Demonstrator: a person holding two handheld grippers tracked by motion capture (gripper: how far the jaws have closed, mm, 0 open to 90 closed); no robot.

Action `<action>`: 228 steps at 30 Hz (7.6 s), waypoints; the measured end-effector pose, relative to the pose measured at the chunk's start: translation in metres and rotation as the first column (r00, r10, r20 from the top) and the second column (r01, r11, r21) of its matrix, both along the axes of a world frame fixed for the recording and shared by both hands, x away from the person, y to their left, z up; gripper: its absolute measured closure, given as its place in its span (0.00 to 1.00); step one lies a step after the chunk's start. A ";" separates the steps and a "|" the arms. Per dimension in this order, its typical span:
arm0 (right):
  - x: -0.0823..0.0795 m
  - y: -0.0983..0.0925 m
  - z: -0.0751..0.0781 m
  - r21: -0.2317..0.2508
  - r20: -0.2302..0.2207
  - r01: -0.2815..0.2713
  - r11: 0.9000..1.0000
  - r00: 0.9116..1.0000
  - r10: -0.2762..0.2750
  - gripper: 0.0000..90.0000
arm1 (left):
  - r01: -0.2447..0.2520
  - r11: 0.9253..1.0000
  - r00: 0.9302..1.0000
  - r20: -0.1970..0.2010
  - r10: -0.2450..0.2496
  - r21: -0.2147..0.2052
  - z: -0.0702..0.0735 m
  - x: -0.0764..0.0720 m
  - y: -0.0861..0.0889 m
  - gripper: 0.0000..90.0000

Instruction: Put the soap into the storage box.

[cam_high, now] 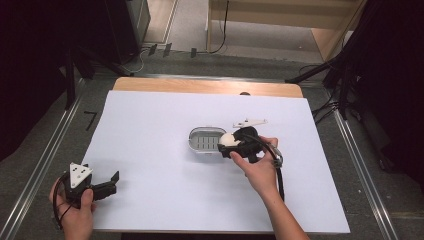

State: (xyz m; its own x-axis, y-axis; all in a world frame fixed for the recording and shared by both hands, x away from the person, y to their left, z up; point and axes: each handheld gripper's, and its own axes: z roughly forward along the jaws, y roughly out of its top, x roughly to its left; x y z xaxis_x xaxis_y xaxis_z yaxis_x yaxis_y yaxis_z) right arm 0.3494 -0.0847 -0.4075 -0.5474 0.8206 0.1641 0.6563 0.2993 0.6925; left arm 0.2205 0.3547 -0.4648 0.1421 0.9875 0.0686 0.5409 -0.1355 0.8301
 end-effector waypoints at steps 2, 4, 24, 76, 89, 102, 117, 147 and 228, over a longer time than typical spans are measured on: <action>0.002 0.003 0.001 0.001 -0.005 -0.001 1.000 1.000 0.001 0.28 | -0.002 1.000 1.000 -0.002 0.002 -0.001 0.000 0.000 0.000 0.00; 0.004 0.004 0.001 0.001 -0.002 -0.004 1.000 1.000 0.004 0.28 | -0.001 1.000 1.000 0.000 0.001 -0.002 0.000 0.000 0.000 0.00; 0.017 0.019 0.005 0.002 -0.013 -0.005 1.000 1.000 0.005 0.28 | 0.002 1.000 1.000 0.000 -0.002 0.002 0.000 0.000 0.000 0.00; 0.040 0.066 -0.017 -0.037 -0.091 0.003 0.999 0.996 -0.007 0.28 | 0.006 1.000 1.000 0.002 -0.006 -0.004 0.000 0.000 0.000 0.00; 0.041 0.067 -0.021 -0.041 -0.110 0.000 0.999 0.994 -0.004 0.27 | 0.005 1.000 1.000 0.001 -0.005 -0.004 0.000 0.000 0.000 0.00; 0.041 0.063 -0.022 -0.007 -0.109 0.010 1.000 0.994 -0.011 0.27 | 0.007 1.000 1.000 0.002 -0.007 -0.004 0.000 0.000 0.000 0.00; 0.039 0.055 -0.015 0.021 -0.086 0.030 0.999 0.996 -0.028 0.25 | 0.006 1.000 1.000 0.001 -0.006 -0.002 0.000 0.000 0.000 0.00; 0.021 0.009 -0.006 0.058 -0.029 0.043 0.997 0.999 -0.041 0.25 | 0.005 1.000 1.000 -0.001 -0.005 0.006 0.000 0.000 0.000 0.00; -0.044 -0.131 -0.061 0.041 0.026 0.173 0.984 0.984 -0.174 0.15 | 0.005 1.000 1.000 -0.001 -0.005 0.004 0.000 0.000 0.000 0.00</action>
